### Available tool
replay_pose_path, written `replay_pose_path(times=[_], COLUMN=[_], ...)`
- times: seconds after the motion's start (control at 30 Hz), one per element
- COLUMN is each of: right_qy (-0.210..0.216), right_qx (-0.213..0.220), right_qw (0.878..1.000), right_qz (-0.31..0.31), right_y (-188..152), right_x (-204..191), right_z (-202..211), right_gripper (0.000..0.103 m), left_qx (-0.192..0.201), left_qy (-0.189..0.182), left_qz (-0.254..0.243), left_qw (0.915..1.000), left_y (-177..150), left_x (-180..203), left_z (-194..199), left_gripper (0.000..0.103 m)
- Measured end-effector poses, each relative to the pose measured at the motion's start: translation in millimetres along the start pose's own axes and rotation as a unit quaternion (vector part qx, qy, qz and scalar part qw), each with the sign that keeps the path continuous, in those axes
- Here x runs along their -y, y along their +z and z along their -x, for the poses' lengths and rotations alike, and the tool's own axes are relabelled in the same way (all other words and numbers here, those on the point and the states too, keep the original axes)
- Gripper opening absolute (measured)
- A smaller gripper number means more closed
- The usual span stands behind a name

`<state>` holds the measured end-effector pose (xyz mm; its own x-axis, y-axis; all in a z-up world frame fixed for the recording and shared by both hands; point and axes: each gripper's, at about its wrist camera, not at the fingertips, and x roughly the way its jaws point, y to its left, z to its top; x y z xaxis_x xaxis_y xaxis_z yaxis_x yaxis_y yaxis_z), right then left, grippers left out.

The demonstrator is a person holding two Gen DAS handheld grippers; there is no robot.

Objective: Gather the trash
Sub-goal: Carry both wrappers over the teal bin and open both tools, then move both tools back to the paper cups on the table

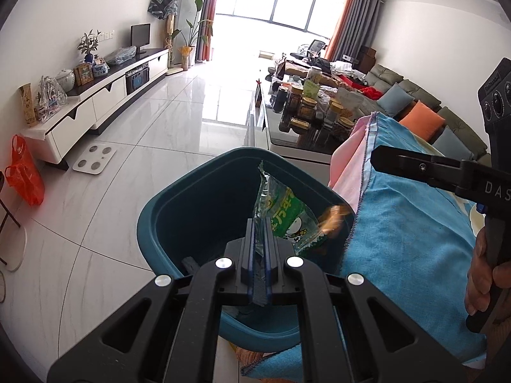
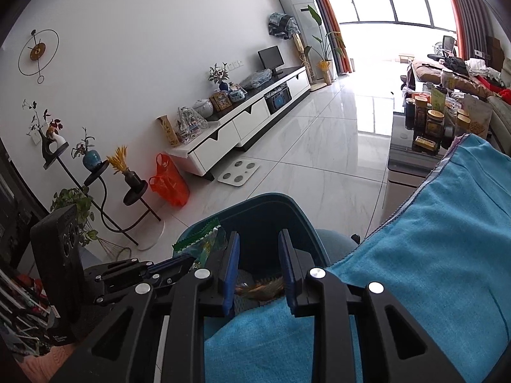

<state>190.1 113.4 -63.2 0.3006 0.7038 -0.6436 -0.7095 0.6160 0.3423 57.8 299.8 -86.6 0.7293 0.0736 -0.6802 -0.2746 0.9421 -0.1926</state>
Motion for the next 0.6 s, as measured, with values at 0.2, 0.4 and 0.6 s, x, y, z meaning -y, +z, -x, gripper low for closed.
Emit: replay_pose_path(times=[0.2,0.4,0.6], right_qy=[0.004,0.005,0.003], right_qx=[-0.013,-0.011,0.001], right_qw=[1.000,1.000,1.000], right_qz=[-0.006,-0.011,-0.011], right_y=[-1.3,-6.0,-15.3], right_x=[-0.8,3.4,7.6], right_z=[-8.4,3.4,30.2], right_gripper=[0.024,0.024,0.025], left_qx=[-0.015,-0.037,-0.019], left_qy=[0.011,0.018,0.010], left_qz=[-0.001,-0.001,-0.006], left_qw=[0.9998,0.9992,0.9997], left_y=[0.9,-0.5,0.3], left_x=[-2.7,-8.3,1.7], left_z=[-22.5,-50.3,-42.5], left_gripper=[0.012,0.016,0.028])
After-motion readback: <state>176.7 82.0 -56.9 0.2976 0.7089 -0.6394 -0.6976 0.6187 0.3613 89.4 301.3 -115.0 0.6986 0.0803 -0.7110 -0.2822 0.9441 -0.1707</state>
